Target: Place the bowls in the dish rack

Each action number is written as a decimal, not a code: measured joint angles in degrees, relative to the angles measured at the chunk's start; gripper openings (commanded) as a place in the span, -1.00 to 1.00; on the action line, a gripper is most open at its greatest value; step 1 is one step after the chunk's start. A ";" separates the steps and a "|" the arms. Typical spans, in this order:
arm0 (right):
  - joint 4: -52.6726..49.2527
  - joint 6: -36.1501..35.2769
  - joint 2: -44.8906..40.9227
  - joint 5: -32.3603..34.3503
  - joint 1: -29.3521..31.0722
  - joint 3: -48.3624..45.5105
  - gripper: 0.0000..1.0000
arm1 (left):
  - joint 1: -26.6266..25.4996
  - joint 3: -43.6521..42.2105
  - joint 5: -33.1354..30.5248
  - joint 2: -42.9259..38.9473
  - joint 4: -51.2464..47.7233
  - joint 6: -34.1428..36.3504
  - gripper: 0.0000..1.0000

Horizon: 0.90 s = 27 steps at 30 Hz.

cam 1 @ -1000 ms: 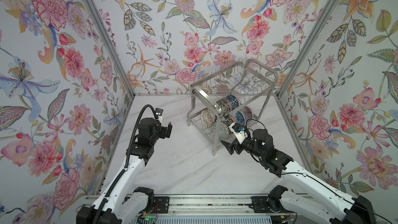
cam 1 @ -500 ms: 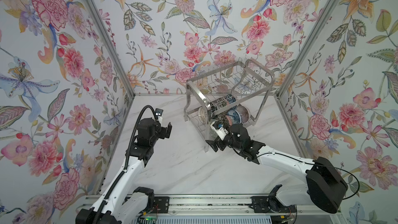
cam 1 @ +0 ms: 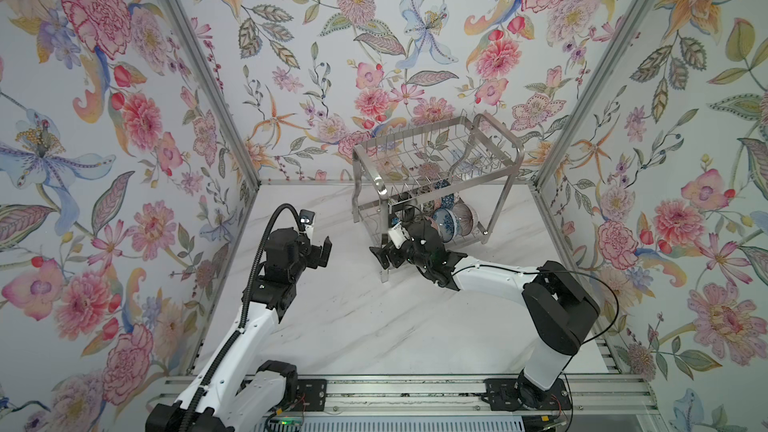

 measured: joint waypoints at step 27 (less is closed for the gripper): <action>2.05 3.37 18.25 2.97 -2.86 21.03 0.99 | 0.00 -0.17 0.00 0.00 -0.02 0.83 0.99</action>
